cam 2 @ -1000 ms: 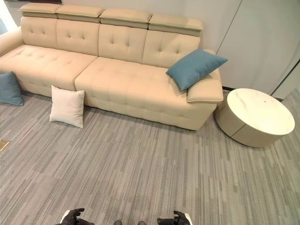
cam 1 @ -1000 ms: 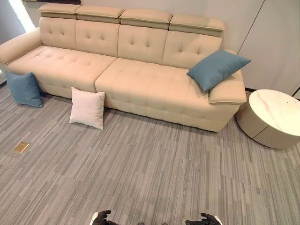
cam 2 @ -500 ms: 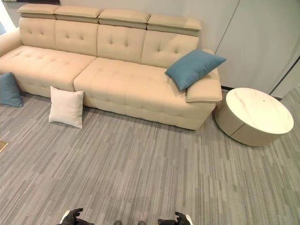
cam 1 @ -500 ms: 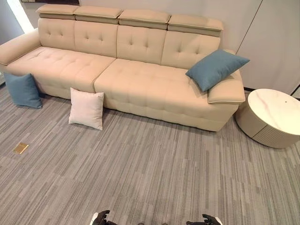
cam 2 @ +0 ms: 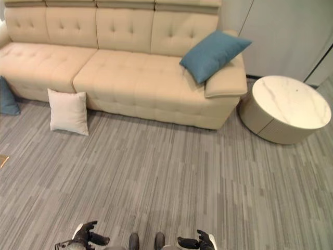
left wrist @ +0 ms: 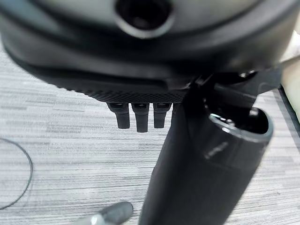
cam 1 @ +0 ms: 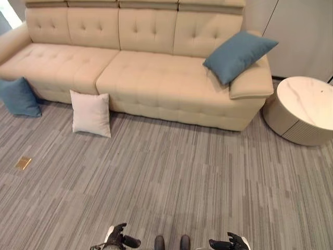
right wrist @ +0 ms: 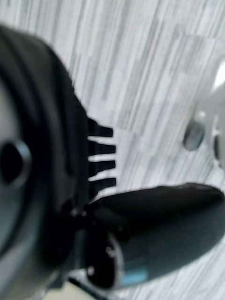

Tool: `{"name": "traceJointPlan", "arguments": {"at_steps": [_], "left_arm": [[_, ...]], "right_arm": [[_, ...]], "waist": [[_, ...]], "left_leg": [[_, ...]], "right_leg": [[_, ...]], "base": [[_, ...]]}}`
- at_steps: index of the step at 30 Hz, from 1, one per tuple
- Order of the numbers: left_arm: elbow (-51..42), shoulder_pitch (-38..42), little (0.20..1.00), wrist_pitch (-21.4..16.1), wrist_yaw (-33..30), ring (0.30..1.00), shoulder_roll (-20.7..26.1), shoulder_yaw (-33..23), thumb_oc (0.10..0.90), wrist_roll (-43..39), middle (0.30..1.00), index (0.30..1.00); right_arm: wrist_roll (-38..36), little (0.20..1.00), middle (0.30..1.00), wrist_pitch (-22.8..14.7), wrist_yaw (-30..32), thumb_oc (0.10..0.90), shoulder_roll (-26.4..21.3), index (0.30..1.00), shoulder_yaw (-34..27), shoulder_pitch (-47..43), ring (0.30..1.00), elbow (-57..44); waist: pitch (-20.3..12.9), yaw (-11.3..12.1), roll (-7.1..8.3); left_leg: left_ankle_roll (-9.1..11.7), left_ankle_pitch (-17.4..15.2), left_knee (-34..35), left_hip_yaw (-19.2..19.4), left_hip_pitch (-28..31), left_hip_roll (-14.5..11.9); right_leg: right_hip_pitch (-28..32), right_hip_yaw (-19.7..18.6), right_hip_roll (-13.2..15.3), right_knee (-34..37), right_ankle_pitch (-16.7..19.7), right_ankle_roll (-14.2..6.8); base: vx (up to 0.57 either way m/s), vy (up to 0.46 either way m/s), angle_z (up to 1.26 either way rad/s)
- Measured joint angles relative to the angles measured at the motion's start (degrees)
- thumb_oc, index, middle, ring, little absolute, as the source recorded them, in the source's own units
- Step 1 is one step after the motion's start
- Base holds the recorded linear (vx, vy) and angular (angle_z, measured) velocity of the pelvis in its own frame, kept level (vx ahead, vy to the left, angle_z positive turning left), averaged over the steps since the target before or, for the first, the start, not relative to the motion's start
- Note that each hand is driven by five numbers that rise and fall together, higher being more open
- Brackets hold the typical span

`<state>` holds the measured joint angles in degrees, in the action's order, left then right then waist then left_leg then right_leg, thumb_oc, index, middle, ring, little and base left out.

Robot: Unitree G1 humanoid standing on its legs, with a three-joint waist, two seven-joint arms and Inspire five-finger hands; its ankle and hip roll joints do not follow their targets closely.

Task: Pick up all the scattered cushions and arrange them neatly on the sofa.

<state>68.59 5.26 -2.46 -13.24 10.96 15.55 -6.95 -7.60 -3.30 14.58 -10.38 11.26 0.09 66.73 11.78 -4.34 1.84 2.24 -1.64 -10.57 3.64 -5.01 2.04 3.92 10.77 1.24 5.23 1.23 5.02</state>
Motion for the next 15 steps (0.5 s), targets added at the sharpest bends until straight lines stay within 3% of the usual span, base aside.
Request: {"name": "traceJointPlan", "arguments": {"at_steps": [1, 3, 4, 5, 8, 9, 10, 12, 15], "left_arm": [[-0.17, 0.37, 0.9, -0.19, 0.01, 0.9, -0.43, 0.06, 0.8, -0.27, 0.9, 0.9], [-0.28, 1.61, 0.9, -0.25, 0.09, 0.9, -1.53, 0.14, 0.8, -0.3, 0.9, 0.9], [-0.27, 1.7, 0.9, -0.25, 0.1, 0.9, -1.89, 0.14, 0.8, -0.31, 0.9, 0.9], [-0.33, 1.7, 0.9, -0.24, 0.11, 0.9, -2.52, 0.14, 0.8, -0.32, 0.9, 0.9], [-0.74, 2.21, 0.9, -0.27, 0.16, 0.9, -3.31, 0.13, 0.8, -0.91, 0.9, 0.9], [-1.28, 1.66, 0.9, -0.25, 0.15, 0.9, -3.46, 0.07, 0.8, -0.95, 0.9, 0.9], [-1.18, 0.73, 0.9, -0.22, 0.14, 0.9, -3.56, 0.12, 0.8, -1.01, 0.9, 0.9], [-1.22, 0.61, 0.9, -0.34, 0.08, 0.9, -2.4, 0.11, 0.8, -0.87, 0.9, 0.9], [-1.18, 1.02, 0.9, -0.2, 0.07, 0.9, -1.43, 0.12, 0.8, -0.8, 0.9, 0.9]], "right_arm": [[0.0, 0.9, 0.9, -0.01, 0.04, 0.8, 0.02, 0.9, -0.05, -0.08, 0.9, 0.04], [0.01, 0.9, 0.9, 0.0, 0.15, 0.8, -0.48, 0.9, -0.59, -0.09, 0.9, 0.19], [0.01, 0.9, 0.9, 0.02, 0.16, 0.8, -0.67, 0.9, -0.62, -0.08, 0.9, 0.32], [0.0, 0.9, 0.9, 0.01, 0.23, 0.8, -1.23, 0.9, -0.61, -0.07, 0.9, 0.27], [-0.01, 0.9, 0.9, 0.1, 0.51, 0.8, -1.74, 0.9, -0.7, -0.44, 0.9, 0.43], [0.0, 0.9, 0.9, 0.06, 0.48, 0.8, -2.19, 0.9, -0.69, -1.13, 0.9, 0.4], [0.01, 0.9, 0.9, -0.02, 0.5, 0.8, -2.23, 0.9, -0.66, -1.02, 0.9, 0.52], [0.05, 0.9, 0.9, -0.42, 0.2, 0.8, -0.88, 0.9, -0.68, -0.29, 0.9, 0.33], [0.07, 0.9, 0.9, -0.57, -0.29, 0.8, -0.83, 0.9, -0.75, -0.41, 0.9, 0.48]], "waist": [[0.59, 0.0, 0.31], [1.45, 0.17, 0.2], [1.58, 0.16, -0.07], [1.82, 0.1, -1.28], [2.26, 0.85, -2.03], [2.14, 0.69, -3.15], [1.83, 0.68, -4.1], [1.32, 0.9, -1.95], [1.14, 0.66, -1.37]], "left_leg": [[0.06, -0.01, 0.04, 0.38, -0.83, -2.34], [0.99, 0.65, 3.98, 0.24, -1.1, -3.38], [1.42, 1.15, 5.29, 0.21, -1.22, -3.59], [1.28, 3.33, 7.1, 0.39, -1.37, -4.26], [2.91, 5.24, 9.14, -2.69, -3.18, -2.73], [2.43, 6.16, 11.98, -3.12, -3.26, -2.68], [-2.28, 10.2, 13.16, -2.35, -1.7, -2.96], [-3.57, 9.1, 14.07, -0.23, 0.64, -0.76], [-5.76, 6.9, 14.31, 1.68, 2.6, 1.61]], "right_leg": [[0.39, -0.56, 0.16, 0.05, -0.93, -0.01], [0.71, -0.53, 1.12, 0.04, -1.04, -0.5], [0.73, -0.56, 1.25, 0.04, -1.11, -0.82], [1.11, -0.39, 0.93, 0.02, -1.02, -1.89], [1.19, -3.39, 1.55, -0.26, -2.31, -2.74], [1.89, -4.63, 1.68, -0.22, -2.99, -4.79], [2.71, -6.07, 1.09, -0.95, -4.09, -6.59], [1.71, -8.29, 4.03, -4.92, -6.76, -8.97], [-1.13, -9.84, 6.12, -12.19, -9.0, -11.0]], "base": [[0.2, 0.046, 0.2], [0.08, 0.024, 0.08], [0.15, 0.073, -0.08], [0.15, 0.073, -0.08], [0.16, 0.104, -0.3], [0.24, 0.208, -0.74], [0.25, 0.248, -0.62], [0.16, 0.189, -0.44], [0.13, 0.211, -0.34]]}}
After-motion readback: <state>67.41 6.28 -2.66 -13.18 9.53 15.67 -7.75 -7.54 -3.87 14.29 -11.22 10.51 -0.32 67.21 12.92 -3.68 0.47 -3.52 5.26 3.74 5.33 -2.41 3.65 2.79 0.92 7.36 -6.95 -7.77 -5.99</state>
